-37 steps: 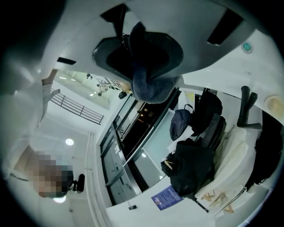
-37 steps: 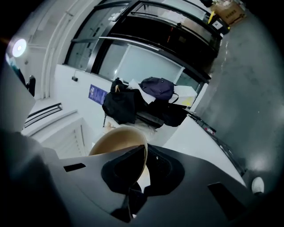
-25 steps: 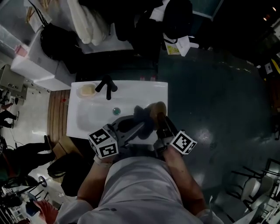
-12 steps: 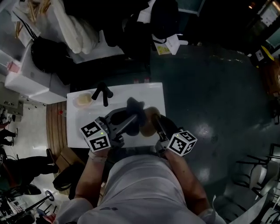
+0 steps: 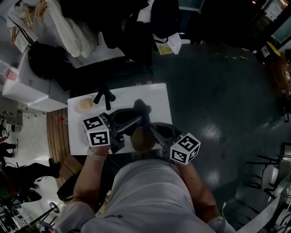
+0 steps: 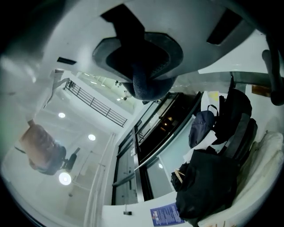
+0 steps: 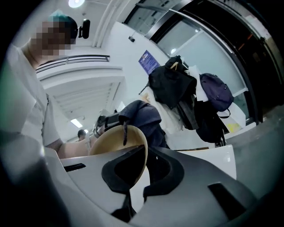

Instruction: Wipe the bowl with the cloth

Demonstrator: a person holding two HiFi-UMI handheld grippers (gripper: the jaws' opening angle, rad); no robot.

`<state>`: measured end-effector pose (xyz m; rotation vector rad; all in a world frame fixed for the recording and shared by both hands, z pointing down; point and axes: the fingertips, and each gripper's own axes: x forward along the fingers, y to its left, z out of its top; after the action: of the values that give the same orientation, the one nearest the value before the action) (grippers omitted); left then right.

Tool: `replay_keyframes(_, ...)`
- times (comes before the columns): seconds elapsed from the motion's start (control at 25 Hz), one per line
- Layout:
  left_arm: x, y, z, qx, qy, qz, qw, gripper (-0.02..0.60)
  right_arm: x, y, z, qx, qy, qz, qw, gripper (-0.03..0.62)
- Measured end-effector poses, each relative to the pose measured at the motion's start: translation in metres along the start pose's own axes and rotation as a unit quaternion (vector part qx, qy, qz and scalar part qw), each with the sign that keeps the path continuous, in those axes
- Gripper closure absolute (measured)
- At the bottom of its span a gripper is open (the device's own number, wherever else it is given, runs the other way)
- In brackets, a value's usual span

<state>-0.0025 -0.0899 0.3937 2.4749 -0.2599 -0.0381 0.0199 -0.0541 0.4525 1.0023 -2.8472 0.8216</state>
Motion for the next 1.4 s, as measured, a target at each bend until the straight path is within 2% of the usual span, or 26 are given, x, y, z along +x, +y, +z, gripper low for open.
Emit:
replay_keyframes(0.24, 0.01, -0.01, -0.022, 0.01, 0.053, -0.026, 0.9982, 0.509, 0.011, 0.031, -0.011, -0.068, 0.048, 0.04, 0.996, 0.563)
replay_keyframes(0.52, 0.003, -0.016, -0.047, 0.017, 0.118, -0.056, 0.9913, 0.509, 0.016, 0.039, -0.027, -0.113, 0.093, 0.043, 0.988, 0.563)
replay_keyframes(0.64, 0.0, -0.015, -0.049, 0.015, 0.126, -0.059, 0.9901, 0.509, 0.016, 0.037, -0.029, -0.11, 0.094, 0.036, 0.989, 0.563)
replay_keyframes(0.8, -0.005, -0.01, -0.044, 0.006, 0.111, -0.055, 0.9923, 0.509, 0.012, 0.027, -0.028, -0.1, 0.089, 0.015, 0.991, 0.563)
replay_keyframes(0.92, -0.014, -0.006, -0.034, -0.004, 0.087, -0.053, 0.9948, 0.509, 0.004, 0.007, -0.023, -0.074, 0.07, -0.021, 0.995, 0.563)
replay_keyframes(1.08, -0.024, -0.006, -0.025, -0.005, 0.067, -0.048, 0.9966, 0.509, -0.011, -0.023, -0.011, -0.008, 0.021, -0.073, 0.997, 0.563)
replay_keyframes(1.28, -0.024, -0.011, -0.026, -0.019, 0.047, -0.045, 0.9977, 0.509, -0.023, -0.046, -0.002, 0.058, -0.028, -0.111, 0.992, 0.563)
replay_keyframes(1.4, -0.023, -0.013, -0.028, -0.025, 0.037, -0.047, 0.9979, 0.509, -0.029, -0.061, 0.001, 0.109, -0.06, -0.133, 0.983, 0.563)
